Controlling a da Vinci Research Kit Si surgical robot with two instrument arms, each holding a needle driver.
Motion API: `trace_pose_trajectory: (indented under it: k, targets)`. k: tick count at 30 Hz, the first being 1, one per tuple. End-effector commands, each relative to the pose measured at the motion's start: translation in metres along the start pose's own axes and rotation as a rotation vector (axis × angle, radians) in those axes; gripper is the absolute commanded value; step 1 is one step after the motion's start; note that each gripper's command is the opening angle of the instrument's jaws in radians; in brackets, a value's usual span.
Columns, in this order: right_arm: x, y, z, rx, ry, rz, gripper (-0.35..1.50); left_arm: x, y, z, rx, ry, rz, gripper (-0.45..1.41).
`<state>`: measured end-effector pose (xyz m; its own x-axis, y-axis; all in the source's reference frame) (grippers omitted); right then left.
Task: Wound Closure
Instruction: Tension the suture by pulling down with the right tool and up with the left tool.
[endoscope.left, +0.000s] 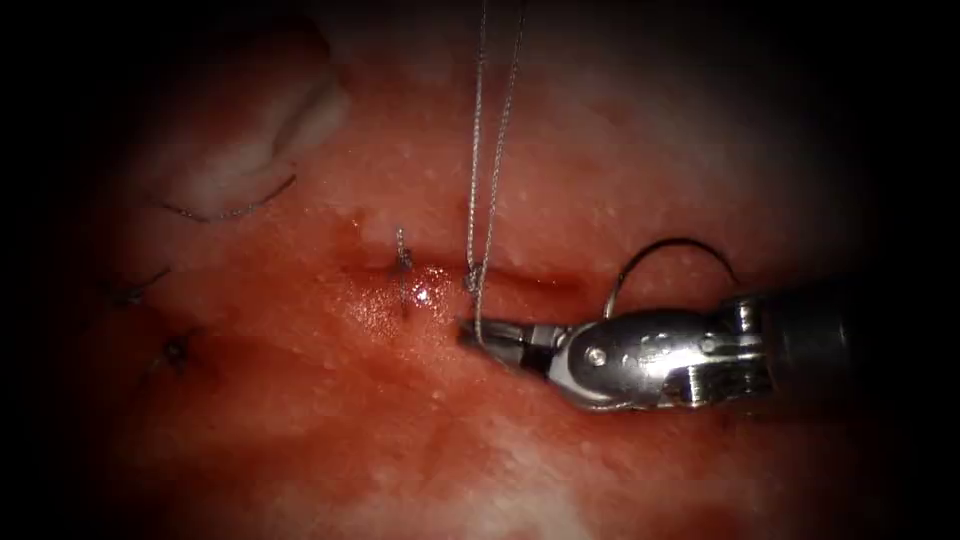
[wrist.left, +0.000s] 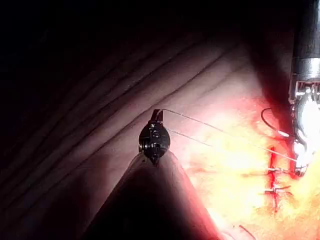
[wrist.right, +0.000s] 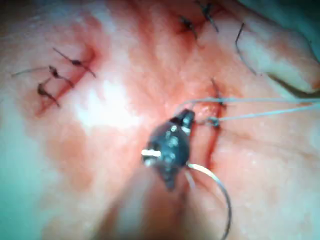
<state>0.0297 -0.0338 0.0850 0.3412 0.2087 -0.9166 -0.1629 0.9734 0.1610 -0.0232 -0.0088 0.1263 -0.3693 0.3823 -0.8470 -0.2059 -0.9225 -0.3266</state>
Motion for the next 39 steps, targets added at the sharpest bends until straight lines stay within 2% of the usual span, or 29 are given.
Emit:
trace_pose_trajectory:
  k: [1,14,22,30,39]
  targets:
    - [-0.0002,-0.0003,0.0007,0.006,0.004,-0.004,-0.35,0.0001,-0.0005,0.0010,0.000,0.003,0.004,-0.45]
    - [-0.0002,-0.0010,0.0002,0.024,0.015,-0.013,-0.35,0.0012,-0.0016,0.0038,0.030,-0.006,0.059,-0.45]
    - [-0.0002,-0.0028,0.0000,0.043,0.005,-0.020,-0.35,0.0017,-0.0021,0.0061,0.047,-0.030,0.080,-0.45]
    - [-0.0006,-0.0043,0.0003,0.065,-0.011,-0.020,-0.35,0.0020,-0.0025,0.0065,0.044,-0.040,0.094,-0.45]
    - [-0.0007,-0.0042,0.0003,0.066,-0.014,-0.015,-0.35,0.0020,-0.0026,0.0066,0.050,-0.043,0.093,-0.45]
